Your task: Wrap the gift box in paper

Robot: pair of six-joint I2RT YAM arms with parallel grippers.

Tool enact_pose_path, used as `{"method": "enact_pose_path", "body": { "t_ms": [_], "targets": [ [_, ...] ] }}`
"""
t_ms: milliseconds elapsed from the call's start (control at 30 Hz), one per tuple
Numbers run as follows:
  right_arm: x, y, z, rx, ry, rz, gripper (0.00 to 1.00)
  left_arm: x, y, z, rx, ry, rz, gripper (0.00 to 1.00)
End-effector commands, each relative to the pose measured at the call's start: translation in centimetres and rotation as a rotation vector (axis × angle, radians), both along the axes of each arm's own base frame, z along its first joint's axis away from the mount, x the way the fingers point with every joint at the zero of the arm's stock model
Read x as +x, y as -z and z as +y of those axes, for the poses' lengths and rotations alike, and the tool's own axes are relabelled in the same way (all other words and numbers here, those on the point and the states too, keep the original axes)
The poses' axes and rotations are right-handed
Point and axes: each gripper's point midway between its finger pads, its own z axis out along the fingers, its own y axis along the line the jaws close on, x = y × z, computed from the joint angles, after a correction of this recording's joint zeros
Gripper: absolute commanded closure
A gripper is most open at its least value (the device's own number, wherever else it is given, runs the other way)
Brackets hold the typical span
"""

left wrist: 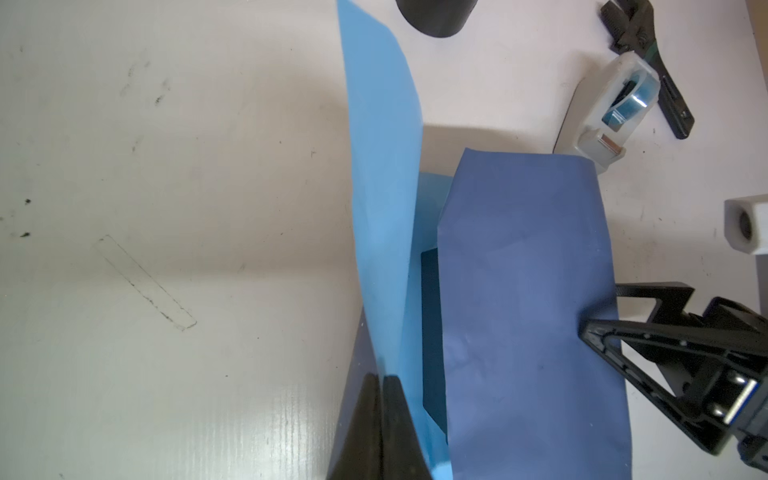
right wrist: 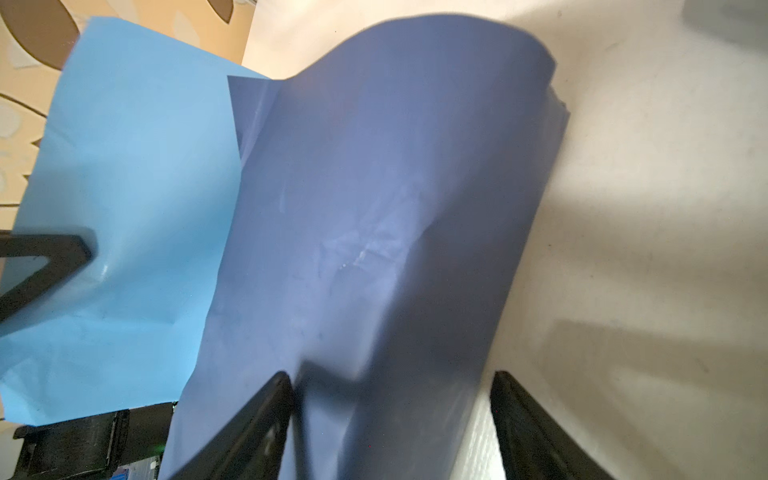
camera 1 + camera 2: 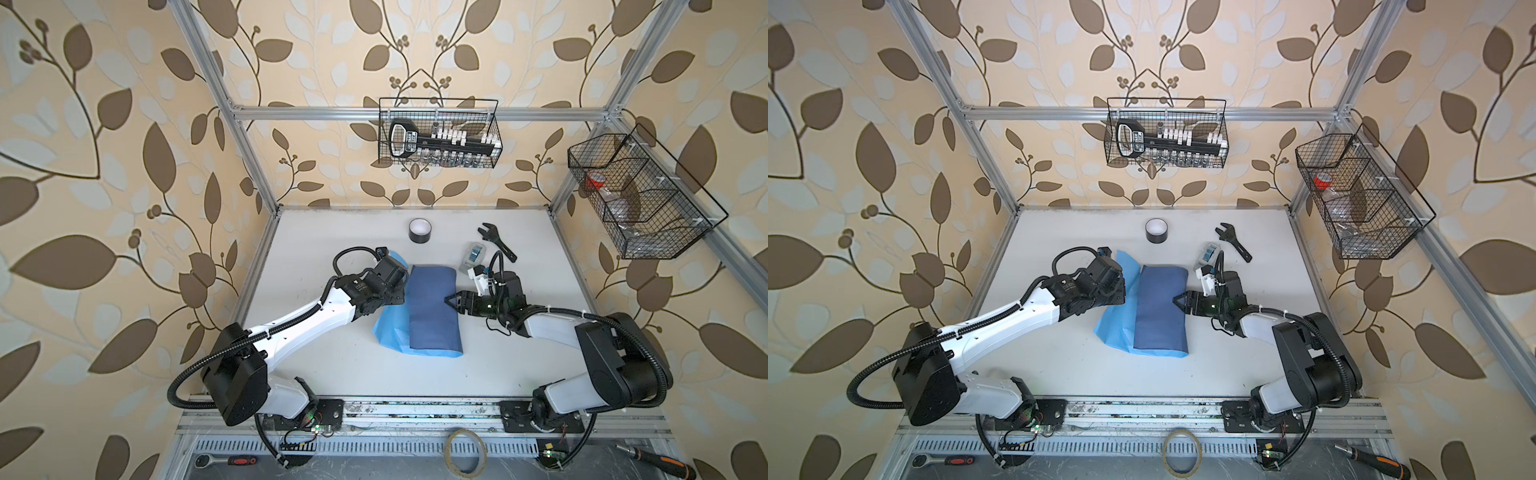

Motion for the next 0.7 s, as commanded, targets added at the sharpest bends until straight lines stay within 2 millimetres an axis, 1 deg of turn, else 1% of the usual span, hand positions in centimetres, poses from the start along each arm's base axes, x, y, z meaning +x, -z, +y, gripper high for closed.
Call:
{"method": "enact_pose_path", "body": {
  "t_ms": [0, 267, 400, 533, 567, 667],
  "targets": [
    [-3.4, 5.4, -1.6, -0.131, 0.017, 0.182, 0.25, 0.8, -4.0, -0.2, -0.027, 0.007, -0.102, 1.0],
    [-3.5, 5.4, -1.6, -0.133, 0.015, 0.183, 0.25, 0.6, -4.8, -1.5, 0.005, 0.046, -0.124, 1.0],
    [-3.4, 5.3, -1.6, -0.132, 0.016, 0.182, 0.25, 0.6, -5.0, -1.7, 0.079, 0.052, -0.139, 1.0],
    [-3.4, 5.3, -1.5, -0.131, 0.014, 0.181, 0.25, 0.5, -4.9, -2.3, 0.144, 0.074, -0.14, 1.0],
    [-3.5, 5.4, -1.5, -0.132, 0.014, 0.182, 0.25, 0.7, -4.2, -2.7, 0.18, 0.082, -0.128, 1.0],
    [-3.5, 5.4, -1.6, -0.132, 0.015, 0.182, 0.25, 0.8, -3.8, -3.0, 0.257, 0.092, -0.123, 1.0]
  ]
}}
